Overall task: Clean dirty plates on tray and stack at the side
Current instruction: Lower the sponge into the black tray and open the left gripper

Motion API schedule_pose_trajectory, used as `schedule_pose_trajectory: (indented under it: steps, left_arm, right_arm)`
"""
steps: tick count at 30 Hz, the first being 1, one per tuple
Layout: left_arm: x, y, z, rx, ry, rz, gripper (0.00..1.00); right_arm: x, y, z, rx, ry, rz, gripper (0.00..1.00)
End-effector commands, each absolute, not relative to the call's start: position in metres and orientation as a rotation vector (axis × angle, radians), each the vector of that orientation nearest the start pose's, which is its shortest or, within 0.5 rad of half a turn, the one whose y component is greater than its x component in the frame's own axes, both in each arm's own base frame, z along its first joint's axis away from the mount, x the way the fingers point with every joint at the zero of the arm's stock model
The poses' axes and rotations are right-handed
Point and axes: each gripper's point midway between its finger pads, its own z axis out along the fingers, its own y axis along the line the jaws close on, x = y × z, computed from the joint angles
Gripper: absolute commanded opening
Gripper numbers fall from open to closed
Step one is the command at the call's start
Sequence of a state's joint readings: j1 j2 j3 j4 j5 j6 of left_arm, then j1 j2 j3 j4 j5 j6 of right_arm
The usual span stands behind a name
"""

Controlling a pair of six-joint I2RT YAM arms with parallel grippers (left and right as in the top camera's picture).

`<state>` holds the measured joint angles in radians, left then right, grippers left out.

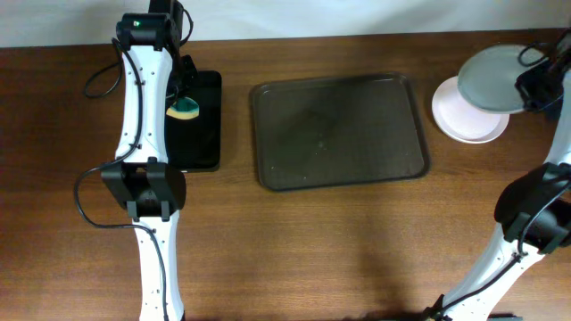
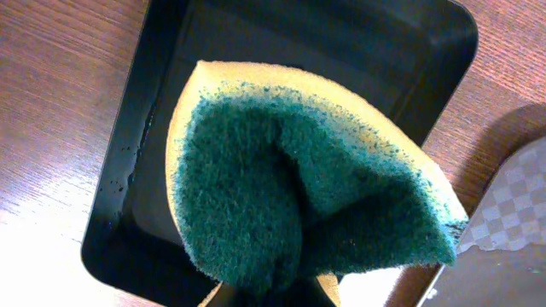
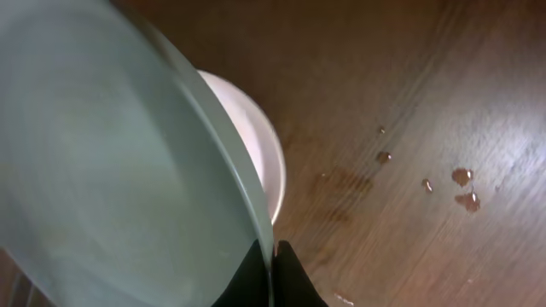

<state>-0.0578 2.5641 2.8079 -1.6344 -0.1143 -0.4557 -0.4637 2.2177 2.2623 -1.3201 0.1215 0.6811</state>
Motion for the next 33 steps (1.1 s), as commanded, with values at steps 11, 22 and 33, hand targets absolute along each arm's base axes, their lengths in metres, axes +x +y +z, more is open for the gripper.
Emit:
schedule_pose_trajectory:
  steps: [11, 22, 33]
  left_arm:
    - [0.512, -0.010, 0.133, -0.573, 2.873, 0.090, 0.00]
    - [0.520, -0.010, 0.135, -0.569, 2.842, 0.078, 0.00]
    - [0.539, -0.001, 0.057, -0.587, 2.903, 0.124, 0.00]
  right_arm:
    - [0.454, -0.226, 0.073, 1.531, 2.356, 0.090, 0.35]
    - [0.458, -0.186, 0.127, 1.236, 2.454, 0.225, 0.66]
    - [0.435, -0.088, 0.263, 0.843, 2.389, 0.270, 0.85]
